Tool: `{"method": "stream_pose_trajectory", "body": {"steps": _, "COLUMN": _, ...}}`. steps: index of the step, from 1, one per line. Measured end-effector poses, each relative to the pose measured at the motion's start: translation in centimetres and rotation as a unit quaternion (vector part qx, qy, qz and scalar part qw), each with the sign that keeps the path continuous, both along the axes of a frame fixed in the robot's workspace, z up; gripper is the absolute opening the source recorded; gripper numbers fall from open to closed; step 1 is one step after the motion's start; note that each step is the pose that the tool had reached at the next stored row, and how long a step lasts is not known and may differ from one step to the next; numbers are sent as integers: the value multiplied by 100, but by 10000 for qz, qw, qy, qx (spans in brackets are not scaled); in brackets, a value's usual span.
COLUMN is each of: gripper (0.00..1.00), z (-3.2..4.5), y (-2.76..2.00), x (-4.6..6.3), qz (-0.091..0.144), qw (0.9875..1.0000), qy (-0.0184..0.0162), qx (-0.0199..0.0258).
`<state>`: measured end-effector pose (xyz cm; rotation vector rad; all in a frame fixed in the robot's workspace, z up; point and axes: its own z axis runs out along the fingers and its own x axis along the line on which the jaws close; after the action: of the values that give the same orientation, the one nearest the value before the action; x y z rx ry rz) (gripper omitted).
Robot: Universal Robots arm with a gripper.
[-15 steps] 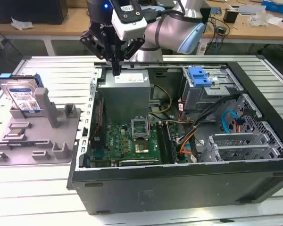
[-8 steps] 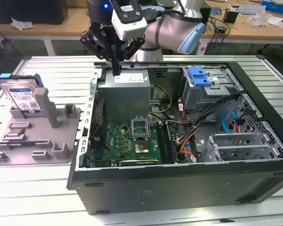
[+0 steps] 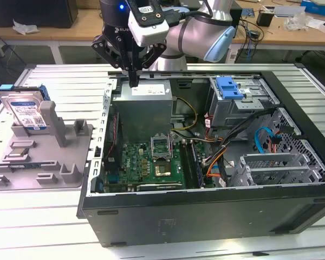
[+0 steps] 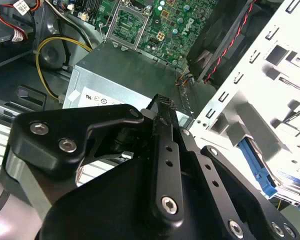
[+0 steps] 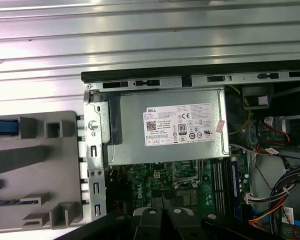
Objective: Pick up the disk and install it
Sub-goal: 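Reach for the disk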
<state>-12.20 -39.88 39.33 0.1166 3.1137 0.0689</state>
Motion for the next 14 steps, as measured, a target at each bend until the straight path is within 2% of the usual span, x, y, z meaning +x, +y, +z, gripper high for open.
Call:
{"method": "stream_pose_trajectory", "body": {"steps": 3, "gripper": 11, "z": 0, "y": 10, "x": -54, "qz": -1, "qw": 10000, "qy": 0, "qx": 0}}
{"method": "stream_pose_trajectory", "body": {"steps": 5, "gripper": 11, "z": 0, "y": 53, "x": -166, "qz": -6, "qw": 10000, "qy": 0, "qx": -1}}
{"method": "stream_pose_trajectory", "body": {"steps": 9, "gripper": 11, "z": 0, "y": 97, "x": -254, "qz": -10, "qw": 10000, "qy": 0, "qx": 0}}
{"method": "stream_pose_trajectory", "body": {"steps": 11, "gripper": 11, "z": -1, "y": 144, "x": -358, "qz": -13, "qw": 10000, "qy": 0, "qx": 0}}
{"method": "stream_pose_trajectory", "body": {"steps": 14, "gripper": 11, "z": -2, "y": 185, "x": -455, "qz": -16, "qw": 10000, "qy": 0, "qx": 0}}
